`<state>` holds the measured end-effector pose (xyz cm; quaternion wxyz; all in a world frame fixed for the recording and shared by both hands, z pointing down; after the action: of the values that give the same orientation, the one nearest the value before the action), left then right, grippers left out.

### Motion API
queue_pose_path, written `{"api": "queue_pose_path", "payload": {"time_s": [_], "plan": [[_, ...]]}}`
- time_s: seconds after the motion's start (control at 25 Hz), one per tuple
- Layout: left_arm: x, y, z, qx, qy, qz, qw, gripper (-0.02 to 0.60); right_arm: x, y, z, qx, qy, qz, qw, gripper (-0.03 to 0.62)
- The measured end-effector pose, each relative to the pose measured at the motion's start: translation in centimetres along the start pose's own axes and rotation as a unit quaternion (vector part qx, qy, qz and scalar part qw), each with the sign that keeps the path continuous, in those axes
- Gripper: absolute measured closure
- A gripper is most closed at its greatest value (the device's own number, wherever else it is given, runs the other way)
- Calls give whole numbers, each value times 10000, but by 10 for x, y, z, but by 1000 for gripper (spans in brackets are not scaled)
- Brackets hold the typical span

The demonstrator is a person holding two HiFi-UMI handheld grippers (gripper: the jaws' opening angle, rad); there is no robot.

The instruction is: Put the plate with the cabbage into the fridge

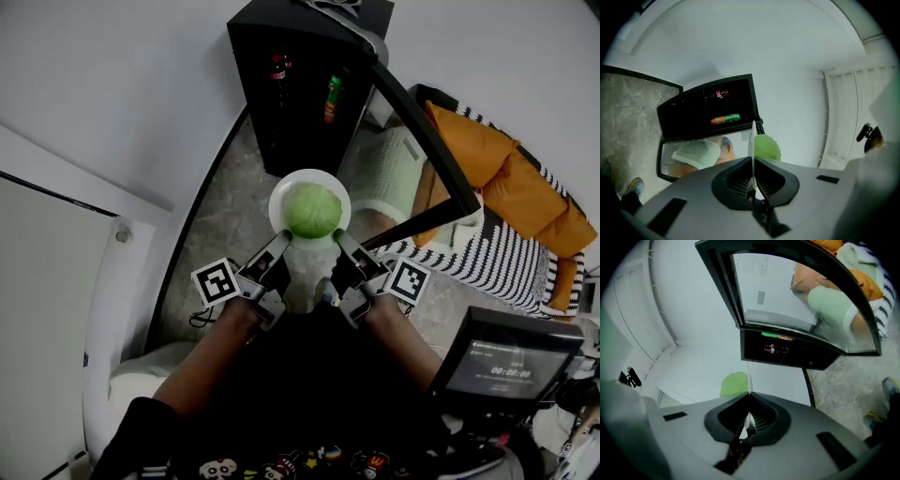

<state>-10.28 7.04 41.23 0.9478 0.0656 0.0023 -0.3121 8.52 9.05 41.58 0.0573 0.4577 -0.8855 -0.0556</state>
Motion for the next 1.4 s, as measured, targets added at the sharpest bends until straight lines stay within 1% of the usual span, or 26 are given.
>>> {"api": "queue_pose_path", "payload": {"time_s": [0.16, 0.36, 0.6, 0.88, 1.24, 1.4], "plan": [[-1, 3, 1, 38, -15, -67, 10000, 565, -1, -1, -1, -63, -36, 59, 10000, 580], [17, 2, 3, -30, -87, -185, 9998, 565, 5, -20, -6, -61, 16, 183, 9998, 580], [17, 14, 8, -46, -63, -319, 9995, 565, -3, -22, -13, -56, -26, 326, 9994, 580], [54, 20, 15, -100, -219, -488, 9985, 565, -1, -62, -26, 40, 54, 564, 9984, 580], [55, 28, 22, -116, -301, -778, 9964, 565, 1, -69, -34, 42, 94, 903, 9959, 580], [55, 30, 25, -206, -313, -876, 9955, 565, 3, -70, -37, 74, 97, 970, 9952, 580]]}}
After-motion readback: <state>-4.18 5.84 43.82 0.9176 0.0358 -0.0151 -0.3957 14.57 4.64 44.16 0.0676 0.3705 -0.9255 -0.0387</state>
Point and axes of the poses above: the fingertips, and each gripper's own axes: x forward along the fingers, z to its left, y out of its underside, the point moved 6 cm from there along -x, backward along the fingers, and after that the axes turned 1 degree about y, right-handed, at the moved point
